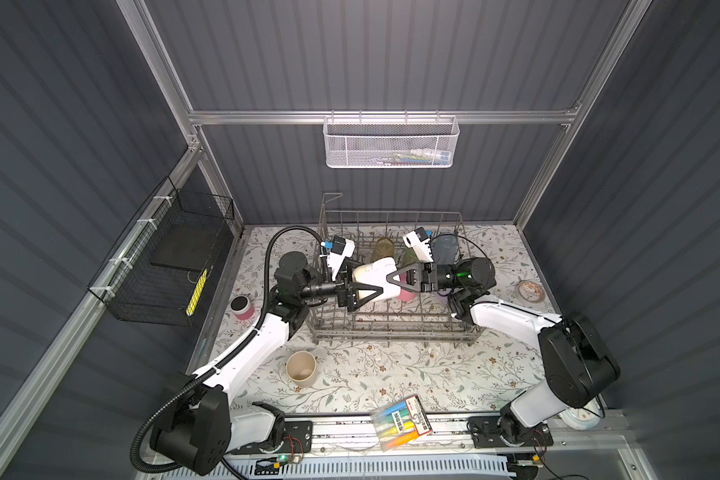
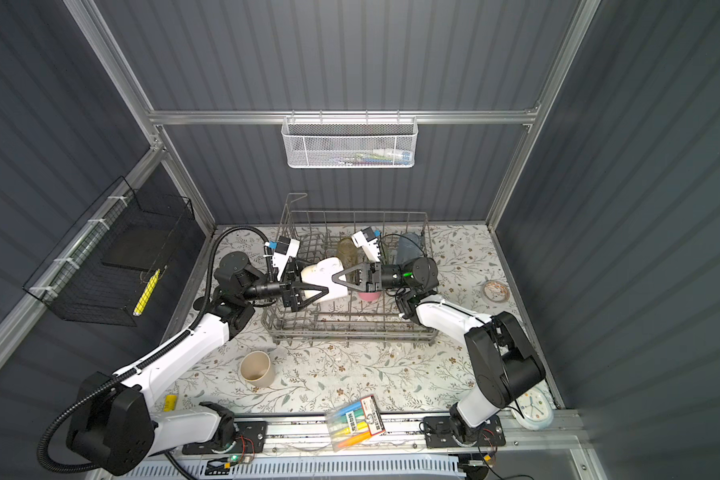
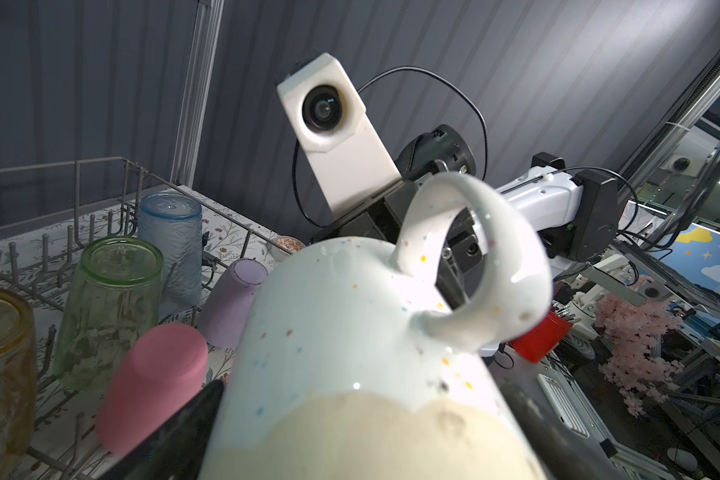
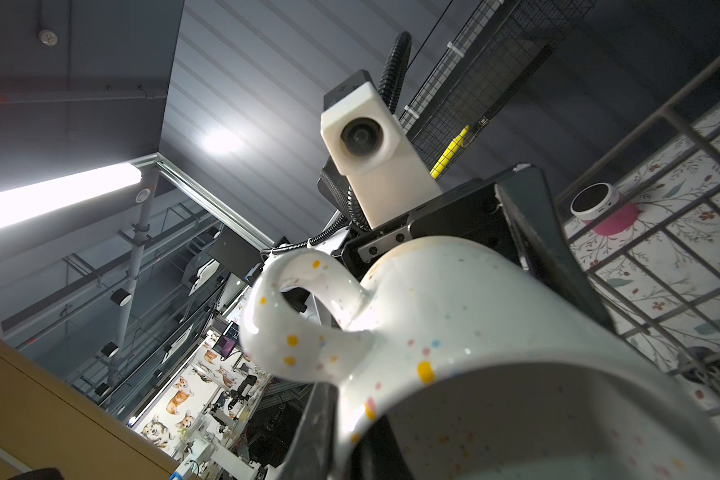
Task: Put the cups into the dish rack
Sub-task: 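Grasp the mug's base with the left gripper while the right gripper holds it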
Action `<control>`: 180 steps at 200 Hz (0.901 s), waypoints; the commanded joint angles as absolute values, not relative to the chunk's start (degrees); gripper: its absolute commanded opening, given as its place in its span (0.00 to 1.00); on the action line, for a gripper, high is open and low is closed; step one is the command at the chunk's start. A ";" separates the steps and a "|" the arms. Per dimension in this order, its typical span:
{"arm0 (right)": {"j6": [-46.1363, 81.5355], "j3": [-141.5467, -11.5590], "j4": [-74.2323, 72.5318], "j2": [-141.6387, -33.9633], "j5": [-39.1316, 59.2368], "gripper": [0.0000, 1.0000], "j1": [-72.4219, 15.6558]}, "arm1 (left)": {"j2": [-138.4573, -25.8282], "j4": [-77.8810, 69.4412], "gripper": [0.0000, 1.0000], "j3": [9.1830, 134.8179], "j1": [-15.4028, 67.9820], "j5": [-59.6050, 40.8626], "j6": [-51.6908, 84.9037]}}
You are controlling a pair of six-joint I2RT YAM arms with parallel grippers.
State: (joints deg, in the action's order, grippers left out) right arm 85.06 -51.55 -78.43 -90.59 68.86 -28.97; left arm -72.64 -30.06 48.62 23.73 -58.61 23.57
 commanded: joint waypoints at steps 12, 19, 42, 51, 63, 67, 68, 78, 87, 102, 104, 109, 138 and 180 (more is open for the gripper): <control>84.88 -54.84 -84.68 -89.91 67.30 0.00 -29.46 | -73.06 -31.82 0.92 50.27 23.99 -59.15 23.29; 84.90 -54.80 -84.64 -89.90 67.22 0.00 -29.46 | -73.04 -31.82 0.88 50.19 24.08 -59.37 23.29; 84.80 -54.95 -84.64 -90.02 67.21 0.00 -29.49 | -72.80 -31.81 0.72 49.98 24.08 -59.43 23.29; 84.74 -54.97 -84.65 -89.96 67.36 0.00 -29.45 | -72.66 -31.95 0.63 49.88 24.08 -59.41 23.27; 84.68 -54.99 -84.69 -89.89 67.38 0.00 -29.47 | -72.42 -33.43 0.49 49.28 24.07 -59.50 23.93; 84.70 -55.10 -84.64 -89.88 67.34 0.00 -29.43 | -72.41 -34.19 0.45 49.04 24.08 -59.66 24.51; 84.71 -55.10 -84.64 -89.85 67.42 0.00 -29.39 | -72.46 -34.41 0.44 49.00 24.08 -59.67 24.60; 84.72 -55.00 -84.67 -89.91 67.46 0.00 -29.34 | -72.49 -36.00 0.35 48.67 24.11 -59.65 25.56; 84.80 -54.95 -84.64 -89.78 67.49 0.00 -29.14 | -72.53 -36.78 0.26 48.51 24.09 -59.71 26.08; 84.66 -54.66 -84.73 -89.66 67.48 0.00 -28.84 | -72.47 -37.09 0.11 48.38 24.10 -59.68 26.20; 84.71 -54.62 -84.73 -89.61 67.47 0.00 -28.83 | -72.44 -37.09 0.10 48.35 24.09 -59.61 26.19; 84.73 -54.63 -84.66 -89.49 67.47 0.00 -28.76 | -72.43 -37.17 0.06 48.38 24.11 -59.61 26.19; 84.90 -54.33 -84.72 -88.87 67.52 0.02 -28.10 | -71.92 -37.53 0.00 48.20 24.10 -59.48 26.10; 85.16 -54.05 -84.68 -88.59 67.96 0.17 -27.53 | -71.63 -37.47 0.00 48.19 24.16 -58.44 26.15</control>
State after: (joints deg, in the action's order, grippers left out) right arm 85.10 -52.29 -79.31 -90.83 68.20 -28.32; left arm -72.66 -33.95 48.38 23.90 -56.99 25.67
